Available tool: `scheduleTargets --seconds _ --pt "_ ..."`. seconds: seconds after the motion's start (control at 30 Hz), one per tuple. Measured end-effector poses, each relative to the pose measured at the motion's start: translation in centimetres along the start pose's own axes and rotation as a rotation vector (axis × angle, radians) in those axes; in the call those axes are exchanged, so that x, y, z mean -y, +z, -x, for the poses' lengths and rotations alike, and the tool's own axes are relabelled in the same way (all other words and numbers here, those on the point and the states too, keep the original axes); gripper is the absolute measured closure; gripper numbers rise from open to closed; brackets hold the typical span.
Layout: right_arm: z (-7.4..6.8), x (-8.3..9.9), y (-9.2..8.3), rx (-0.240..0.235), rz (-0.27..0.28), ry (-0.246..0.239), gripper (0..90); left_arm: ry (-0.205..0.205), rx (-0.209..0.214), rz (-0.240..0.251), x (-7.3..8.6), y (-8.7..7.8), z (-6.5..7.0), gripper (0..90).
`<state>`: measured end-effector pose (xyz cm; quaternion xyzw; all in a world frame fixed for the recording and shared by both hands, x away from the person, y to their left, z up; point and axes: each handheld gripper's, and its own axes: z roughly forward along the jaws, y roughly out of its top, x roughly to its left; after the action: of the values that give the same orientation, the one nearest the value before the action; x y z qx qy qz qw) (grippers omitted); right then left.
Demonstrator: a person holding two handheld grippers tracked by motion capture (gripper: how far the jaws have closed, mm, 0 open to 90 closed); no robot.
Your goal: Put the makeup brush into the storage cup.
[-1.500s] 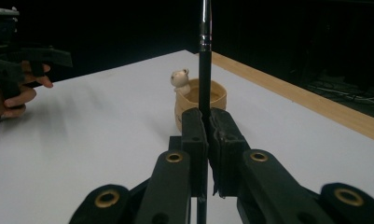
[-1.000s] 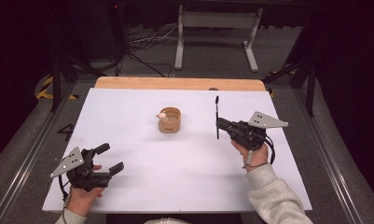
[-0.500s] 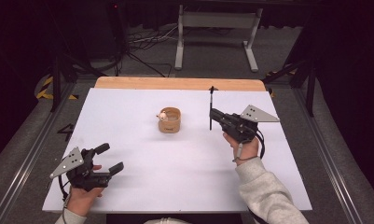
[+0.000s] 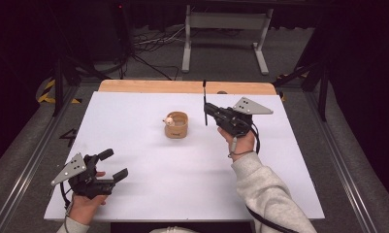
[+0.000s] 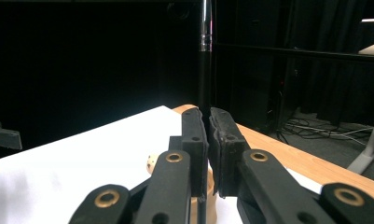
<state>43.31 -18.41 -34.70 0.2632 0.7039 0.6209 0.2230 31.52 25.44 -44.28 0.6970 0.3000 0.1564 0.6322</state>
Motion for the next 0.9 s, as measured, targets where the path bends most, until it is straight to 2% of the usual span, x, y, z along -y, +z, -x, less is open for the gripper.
scheduleTargets --seconds 0.33,0.53,0.67,0.9 --pt "0.0 -0.5 2.6 0.01 0.0 0.025 85.5 -0.003 0.0 0.004 0.0 -0.1 -0.1 7.4" --pt "-0.2 -0.9 3.8 0.007 0.003 0.019 85.5 -0.009 0.0 0.005 0.0 -0.1 -0.1 7.4" --pt "-0.5 -0.9 4.9 0.01 -0.017 0.002 85.5 -0.01 0.0 0.003 0.0 -0.1 -0.1 7.5" --pt "-0.8 -1.1 6.2 0.007 -0.001 0.0 85.5 -0.014 0.003 0.002 0.0 -0.2 -0.2 7.5"
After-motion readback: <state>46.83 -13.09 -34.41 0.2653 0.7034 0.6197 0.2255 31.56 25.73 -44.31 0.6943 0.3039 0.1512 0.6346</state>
